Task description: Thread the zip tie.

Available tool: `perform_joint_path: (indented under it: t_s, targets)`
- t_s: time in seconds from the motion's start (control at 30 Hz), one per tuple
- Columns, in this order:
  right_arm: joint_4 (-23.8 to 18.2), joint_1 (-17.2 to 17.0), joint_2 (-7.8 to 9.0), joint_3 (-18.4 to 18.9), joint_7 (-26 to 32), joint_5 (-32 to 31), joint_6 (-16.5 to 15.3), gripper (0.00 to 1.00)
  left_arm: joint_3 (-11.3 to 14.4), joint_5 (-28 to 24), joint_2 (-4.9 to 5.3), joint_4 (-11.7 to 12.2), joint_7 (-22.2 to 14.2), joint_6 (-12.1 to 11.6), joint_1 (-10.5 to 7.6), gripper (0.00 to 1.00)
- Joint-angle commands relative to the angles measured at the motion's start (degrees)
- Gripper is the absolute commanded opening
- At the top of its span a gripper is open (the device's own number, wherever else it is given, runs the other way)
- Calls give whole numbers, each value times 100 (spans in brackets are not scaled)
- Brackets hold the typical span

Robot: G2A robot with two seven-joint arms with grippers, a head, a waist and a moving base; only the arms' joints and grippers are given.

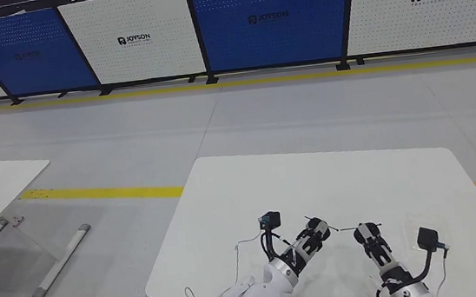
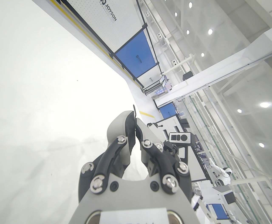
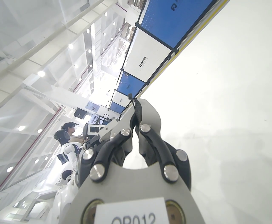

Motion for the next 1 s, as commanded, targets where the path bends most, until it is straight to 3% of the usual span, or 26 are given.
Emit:
perform_joint_path:
  t_s: [0.0,0.57,0.97]
  targets:
    - [-11,-11,-12,2,21,-16,9,0,0,0,0,0,0,0,0,0]
    - [101,144,-160,-50,150,-82,267,0,0,0,0,0,0,0,0,0]
    - [48,31,-239,15,238,208,194,0,0,0,0,0,0,0,0,0]
